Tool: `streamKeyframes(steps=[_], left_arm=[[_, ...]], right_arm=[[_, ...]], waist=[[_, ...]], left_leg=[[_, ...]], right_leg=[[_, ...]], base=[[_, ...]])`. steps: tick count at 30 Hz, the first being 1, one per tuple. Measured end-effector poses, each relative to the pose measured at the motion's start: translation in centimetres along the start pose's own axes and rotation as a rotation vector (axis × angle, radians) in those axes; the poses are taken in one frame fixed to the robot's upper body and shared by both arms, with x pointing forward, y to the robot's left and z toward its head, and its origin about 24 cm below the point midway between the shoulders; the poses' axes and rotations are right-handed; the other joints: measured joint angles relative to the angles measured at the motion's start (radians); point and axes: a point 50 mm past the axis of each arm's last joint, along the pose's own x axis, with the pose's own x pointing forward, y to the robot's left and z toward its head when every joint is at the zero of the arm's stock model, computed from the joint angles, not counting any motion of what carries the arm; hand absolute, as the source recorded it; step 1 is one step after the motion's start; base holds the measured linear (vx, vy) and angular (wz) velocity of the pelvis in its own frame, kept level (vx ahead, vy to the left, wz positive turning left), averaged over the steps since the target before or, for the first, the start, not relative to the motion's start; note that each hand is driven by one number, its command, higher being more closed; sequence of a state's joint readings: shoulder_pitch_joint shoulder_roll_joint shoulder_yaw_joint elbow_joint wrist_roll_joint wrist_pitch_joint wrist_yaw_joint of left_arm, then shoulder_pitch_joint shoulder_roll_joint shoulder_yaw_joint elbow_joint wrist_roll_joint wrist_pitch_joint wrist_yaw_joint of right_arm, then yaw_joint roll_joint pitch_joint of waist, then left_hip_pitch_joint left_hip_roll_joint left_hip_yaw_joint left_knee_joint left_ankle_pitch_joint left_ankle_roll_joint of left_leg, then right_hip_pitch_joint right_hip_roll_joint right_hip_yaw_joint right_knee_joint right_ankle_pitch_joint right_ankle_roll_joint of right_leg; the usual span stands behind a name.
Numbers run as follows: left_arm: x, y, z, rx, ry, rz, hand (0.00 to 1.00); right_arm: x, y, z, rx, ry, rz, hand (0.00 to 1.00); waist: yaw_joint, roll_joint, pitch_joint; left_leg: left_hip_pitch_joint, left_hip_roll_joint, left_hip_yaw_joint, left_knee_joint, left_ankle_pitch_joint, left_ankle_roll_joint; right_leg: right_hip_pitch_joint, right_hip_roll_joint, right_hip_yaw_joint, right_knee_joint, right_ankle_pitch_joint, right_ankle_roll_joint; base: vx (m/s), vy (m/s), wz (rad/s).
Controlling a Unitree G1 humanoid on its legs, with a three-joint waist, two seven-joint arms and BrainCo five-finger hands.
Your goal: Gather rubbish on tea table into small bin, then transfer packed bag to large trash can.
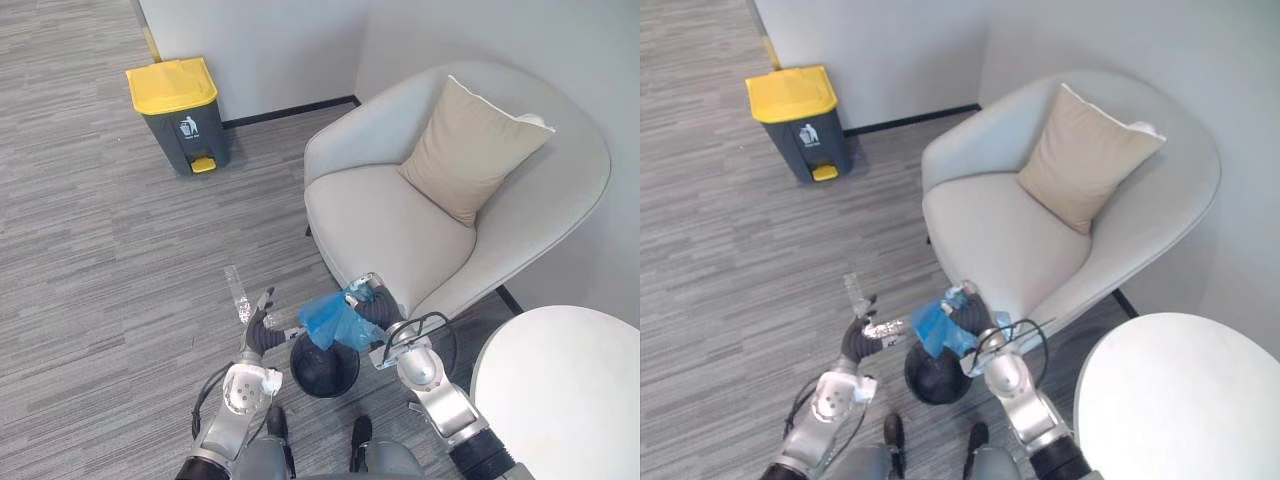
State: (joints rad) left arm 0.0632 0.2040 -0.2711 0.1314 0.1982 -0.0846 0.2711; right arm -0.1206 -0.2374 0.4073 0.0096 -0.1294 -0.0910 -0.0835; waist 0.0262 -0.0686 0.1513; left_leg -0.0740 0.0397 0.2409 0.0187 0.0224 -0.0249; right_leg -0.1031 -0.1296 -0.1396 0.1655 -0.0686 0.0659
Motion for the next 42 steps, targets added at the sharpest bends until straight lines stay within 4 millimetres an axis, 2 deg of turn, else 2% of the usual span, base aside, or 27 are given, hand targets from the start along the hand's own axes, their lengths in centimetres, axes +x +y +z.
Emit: streamKeyframes(steps=[9,20,25,30,36,42], left_arm=[[0.3,-0.6,3.0,0.067,-0.160,-0.040,0.00],[0.9,-1.7,4.3,0.160,-0.242,-0.140,0.00],[0.9,-2.4,3.5,0.185,-0.215,-0.167,0.00],[0.8,-3.0,2.4,0.186,-0.162,-0.200,0.00],[0.6,-3.7,1.2,0.188,-0.099,-0.221,0.00],[-0.1,-4.0,-0.1,0.204,-0.043,-0.233,0.00]], right_arm=[[1.6,0.0,2.9,0.060,-0.124,0.048,1.00],[2.5,0.8,4.2,0.162,-0.167,0.120,1.00],[2.8,0.9,5.2,0.194,-0.202,0.135,1.00],[3.0,1.0,7.4,0.243,-0.289,0.171,1.00],[2.9,1.0,7.6,0.288,-0.298,0.183,1.00],[3.2,1.0,9.2,0.341,-0.354,0.210,1.00]], waist=[[-0.006,0.006,-0.046],[-0.030,0.017,-0.081],[-0.033,0.025,-0.095],[-0.039,0.024,-0.098],[-0.037,0.019,-0.108],[-0.038,0.018,-0.110]], left_leg=[[0.050,-0.020,0.024,-0.087,0.036,0.012],[0.077,-0.018,0.041,-0.121,0.044,0.011],[0.075,-0.019,0.048,-0.121,0.044,0.011],[0.073,-0.018,0.050,-0.122,0.044,0.012],[0.073,-0.018,0.049,-0.122,0.048,0.012],[0.073,-0.015,0.046,-0.123,0.055,0.010]], right_leg=[[0.002,0.002,0.026,-0.013,0.007,0.003],[0.029,0.010,0.064,-0.071,0.033,0.004],[0.031,0.011,0.072,-0.088,0.042,0.005],[0.034,0.015,0.077,-0.102,0.051,0.005],[0.033,0.016,0.082,-0.101,0.052,0.004],[0.033,0.021,0.082,-0.100,0.055,0.002]], base=[[0.04,0.020,-0.09],[0.00,0.018,-0.05],[0.01,0.010,-0.05],[0.00,0.001,-0.01],[0.00,0.000,0.00],[0.00,0.000,0.00]])
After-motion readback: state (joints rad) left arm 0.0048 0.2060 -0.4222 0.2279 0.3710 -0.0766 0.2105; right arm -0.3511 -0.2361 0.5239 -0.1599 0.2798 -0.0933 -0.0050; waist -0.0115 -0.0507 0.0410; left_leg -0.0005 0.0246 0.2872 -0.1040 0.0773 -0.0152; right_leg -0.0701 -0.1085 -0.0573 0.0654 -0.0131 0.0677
